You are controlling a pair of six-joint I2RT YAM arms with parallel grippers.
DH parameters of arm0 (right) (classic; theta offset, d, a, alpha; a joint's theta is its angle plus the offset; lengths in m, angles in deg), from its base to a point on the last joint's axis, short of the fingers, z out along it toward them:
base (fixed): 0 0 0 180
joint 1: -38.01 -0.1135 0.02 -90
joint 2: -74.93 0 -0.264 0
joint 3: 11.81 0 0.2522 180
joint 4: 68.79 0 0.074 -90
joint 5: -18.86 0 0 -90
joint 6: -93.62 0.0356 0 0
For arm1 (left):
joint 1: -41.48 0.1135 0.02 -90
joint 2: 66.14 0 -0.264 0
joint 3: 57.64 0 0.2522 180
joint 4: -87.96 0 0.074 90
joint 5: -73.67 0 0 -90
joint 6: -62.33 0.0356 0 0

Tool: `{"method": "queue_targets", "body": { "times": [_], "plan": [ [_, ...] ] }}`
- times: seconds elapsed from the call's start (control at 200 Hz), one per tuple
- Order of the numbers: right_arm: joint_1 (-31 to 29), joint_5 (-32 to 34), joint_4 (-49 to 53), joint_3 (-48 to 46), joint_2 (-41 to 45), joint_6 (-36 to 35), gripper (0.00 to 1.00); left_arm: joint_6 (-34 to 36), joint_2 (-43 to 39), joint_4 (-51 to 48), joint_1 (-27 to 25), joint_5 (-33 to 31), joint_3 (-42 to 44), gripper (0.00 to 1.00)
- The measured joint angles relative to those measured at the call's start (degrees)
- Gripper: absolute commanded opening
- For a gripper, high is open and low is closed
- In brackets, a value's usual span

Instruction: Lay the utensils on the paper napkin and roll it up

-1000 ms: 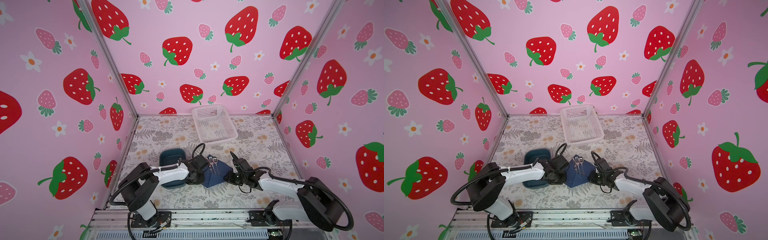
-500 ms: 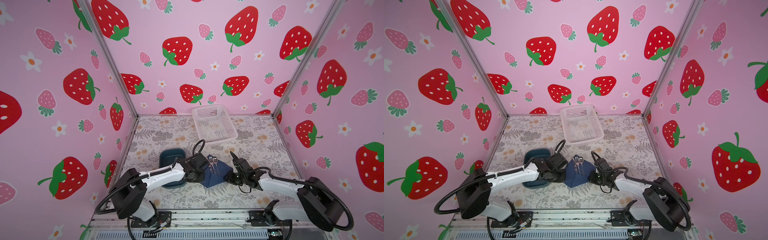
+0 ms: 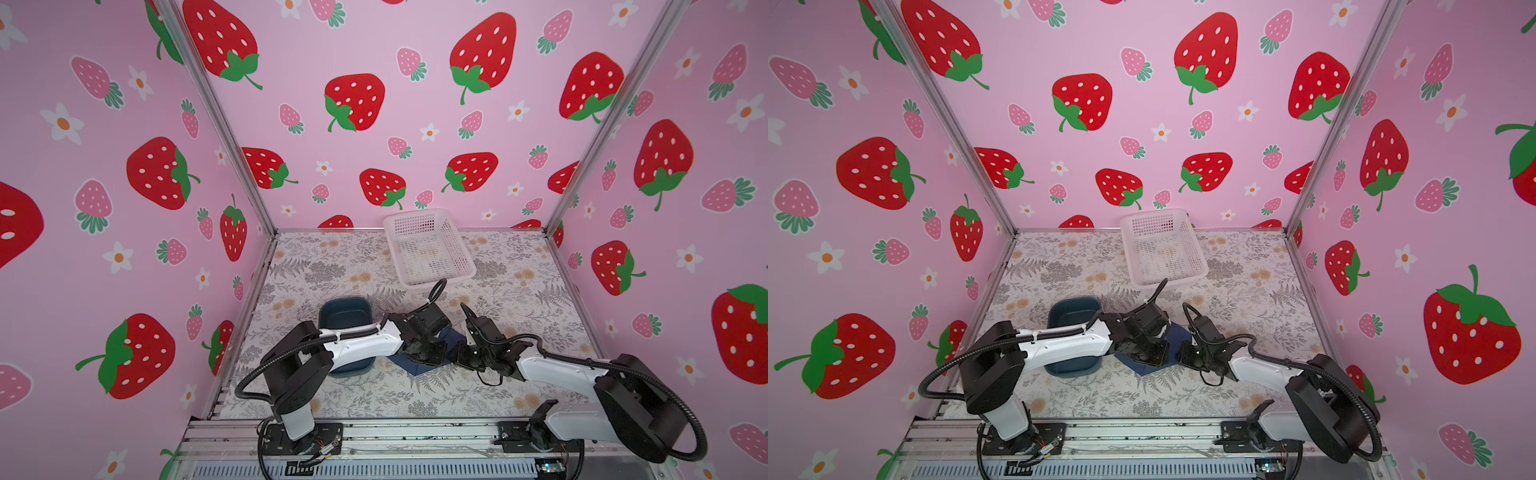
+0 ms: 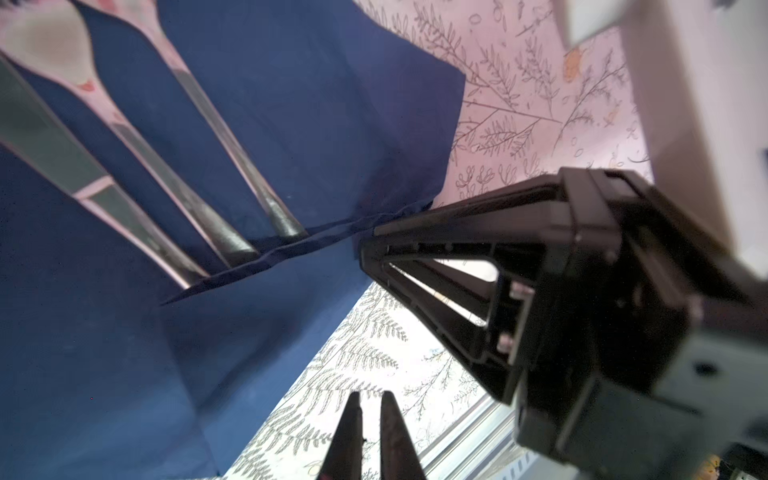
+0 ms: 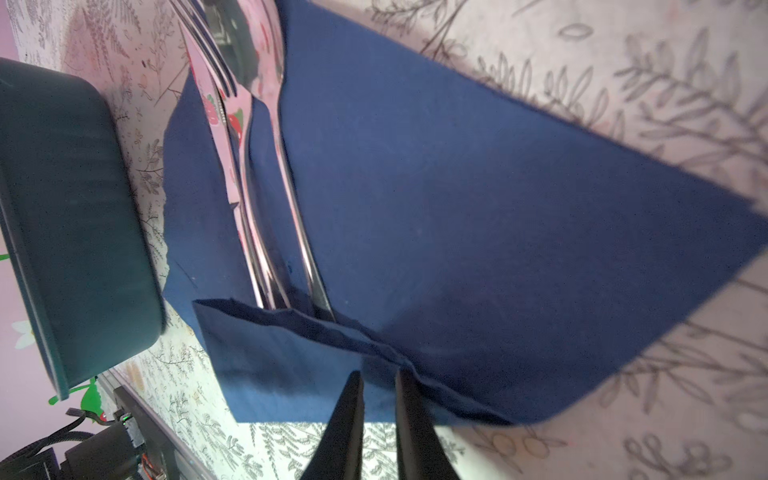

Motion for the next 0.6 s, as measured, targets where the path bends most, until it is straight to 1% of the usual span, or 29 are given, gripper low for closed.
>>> {"method": "queue_targets", "body": {
  "times": [0.275, 0.6],
  "plan": [
    [0.0, -0.2, -0.6, -0.2, 0.0, 0.0, 0.19, -0.8, 4.8, -1.9, 0.0, -0.2, -2.9, 0.10],
    [0.0, -0.2, -0.7, -0.3, 0.0, 0.2, 0.19, -1.4, 7.2, -3.1, 0.5, -0.9, -4.0, 0.09]
  ]
}}
